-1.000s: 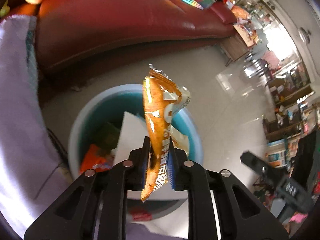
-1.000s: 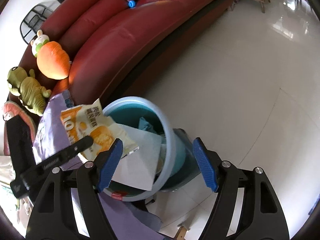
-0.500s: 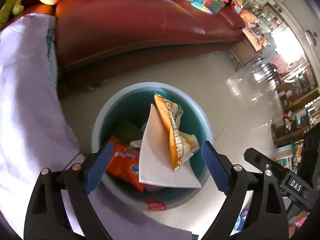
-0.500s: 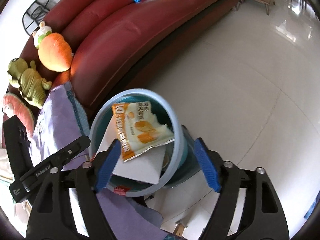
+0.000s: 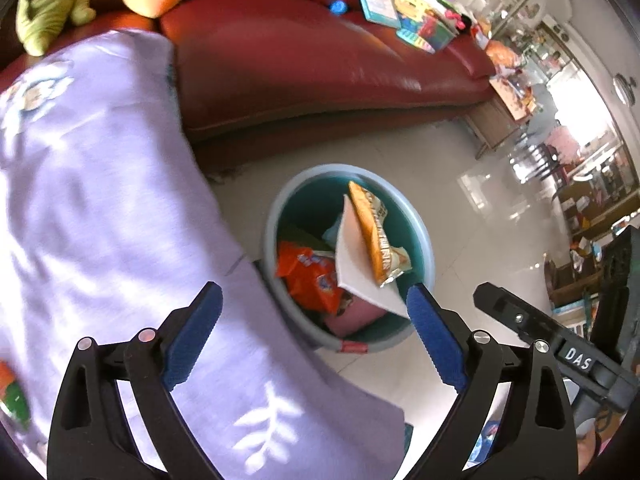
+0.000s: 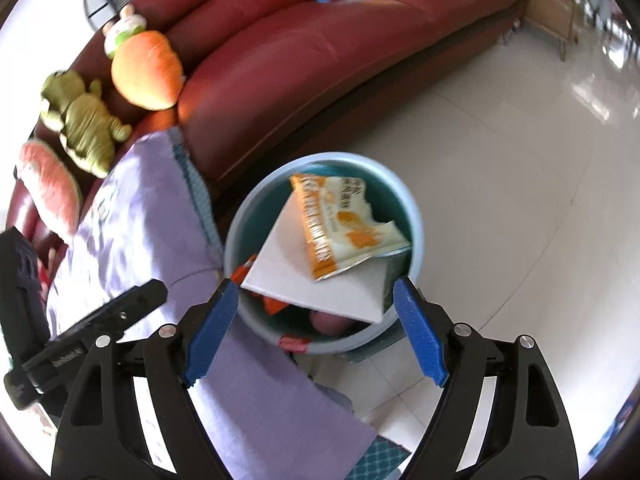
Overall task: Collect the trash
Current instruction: 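Move both grippers back toward the table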
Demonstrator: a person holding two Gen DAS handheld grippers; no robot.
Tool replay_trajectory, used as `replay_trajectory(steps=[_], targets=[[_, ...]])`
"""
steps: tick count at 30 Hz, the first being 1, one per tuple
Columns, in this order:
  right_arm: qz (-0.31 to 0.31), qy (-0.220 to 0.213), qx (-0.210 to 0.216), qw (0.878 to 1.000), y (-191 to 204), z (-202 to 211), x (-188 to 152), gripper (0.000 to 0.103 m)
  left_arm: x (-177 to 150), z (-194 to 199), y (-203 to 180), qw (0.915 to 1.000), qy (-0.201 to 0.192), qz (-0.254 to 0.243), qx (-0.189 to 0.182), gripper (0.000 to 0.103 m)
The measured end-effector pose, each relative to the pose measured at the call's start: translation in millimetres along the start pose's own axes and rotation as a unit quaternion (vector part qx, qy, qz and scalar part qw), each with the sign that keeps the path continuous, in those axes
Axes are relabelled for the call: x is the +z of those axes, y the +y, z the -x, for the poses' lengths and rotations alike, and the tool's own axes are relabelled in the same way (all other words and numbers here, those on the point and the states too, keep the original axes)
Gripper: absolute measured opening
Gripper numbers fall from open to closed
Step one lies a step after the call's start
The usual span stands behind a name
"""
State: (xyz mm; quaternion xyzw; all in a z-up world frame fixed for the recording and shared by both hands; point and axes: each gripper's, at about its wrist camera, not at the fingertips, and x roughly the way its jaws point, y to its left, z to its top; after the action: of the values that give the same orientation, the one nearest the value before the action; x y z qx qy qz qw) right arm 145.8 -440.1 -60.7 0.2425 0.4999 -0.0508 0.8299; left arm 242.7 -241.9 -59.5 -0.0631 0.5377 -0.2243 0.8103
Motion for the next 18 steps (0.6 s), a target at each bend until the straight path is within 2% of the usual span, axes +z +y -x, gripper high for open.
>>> replay_trajectory(steps=[10,18], targets=[[0.042,0.014,0.019,0.999,71,13,-35,0.076,-35,69,51,0.9990,-0.041,0.014,0.013,0.095],[0.078,0.037,0.037,0.996,138,10,-65,0.076,-70,115,112,0.9961,-0.063,0.057,0.022,0.095]])
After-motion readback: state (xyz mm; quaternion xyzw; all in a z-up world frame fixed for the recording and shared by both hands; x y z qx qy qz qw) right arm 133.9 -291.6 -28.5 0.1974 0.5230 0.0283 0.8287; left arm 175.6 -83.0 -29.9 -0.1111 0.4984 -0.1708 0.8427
